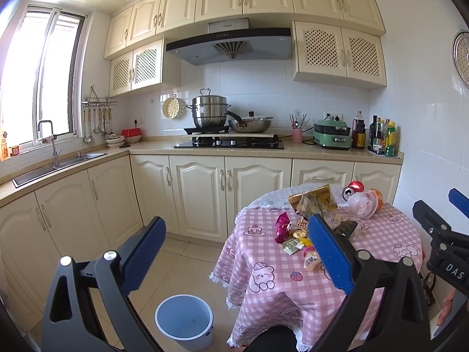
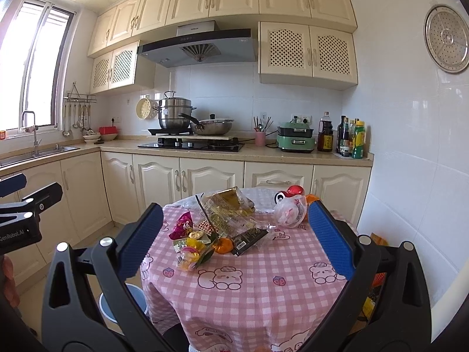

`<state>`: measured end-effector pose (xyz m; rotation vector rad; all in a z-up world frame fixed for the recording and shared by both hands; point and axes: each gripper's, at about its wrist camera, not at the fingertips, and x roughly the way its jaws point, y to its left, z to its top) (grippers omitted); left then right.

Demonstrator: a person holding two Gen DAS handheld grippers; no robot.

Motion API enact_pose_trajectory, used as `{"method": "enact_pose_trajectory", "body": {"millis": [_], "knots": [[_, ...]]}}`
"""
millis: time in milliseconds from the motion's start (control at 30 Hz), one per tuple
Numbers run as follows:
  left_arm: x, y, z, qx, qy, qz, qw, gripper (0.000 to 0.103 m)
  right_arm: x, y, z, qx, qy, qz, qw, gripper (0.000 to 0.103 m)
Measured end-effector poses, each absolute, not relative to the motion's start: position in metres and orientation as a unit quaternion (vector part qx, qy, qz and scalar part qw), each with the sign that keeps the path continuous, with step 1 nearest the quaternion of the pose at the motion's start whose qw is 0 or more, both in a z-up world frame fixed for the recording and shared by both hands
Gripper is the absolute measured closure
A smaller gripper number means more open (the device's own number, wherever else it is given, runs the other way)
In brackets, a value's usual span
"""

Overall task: Collect trash
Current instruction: 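Grasp the yellow-wrapped snack bag with the left tool while the right tool grasps a green stem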

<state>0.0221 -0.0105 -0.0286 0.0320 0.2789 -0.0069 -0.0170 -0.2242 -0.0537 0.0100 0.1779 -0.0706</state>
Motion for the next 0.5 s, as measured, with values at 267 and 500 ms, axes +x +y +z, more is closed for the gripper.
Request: {"method": "enact_pose_trajectory", "body": {"millis": [267, 500], "knots": [[0.065, -0.022, -0.063, 0.022, 0.214, -0.056, 0.975, 0.007, 0.016, -0.239, -0.084, 0.031, 0.149, -0.032, 0.988, 0.006], [0.128, -0.068, -0.115, 0.042, 0.295, -0.151, 0.943, 0.008, 0.055, -0.266, -0.121, 0.055, 0.206, -0.064, 0.975, 0.006]]}}
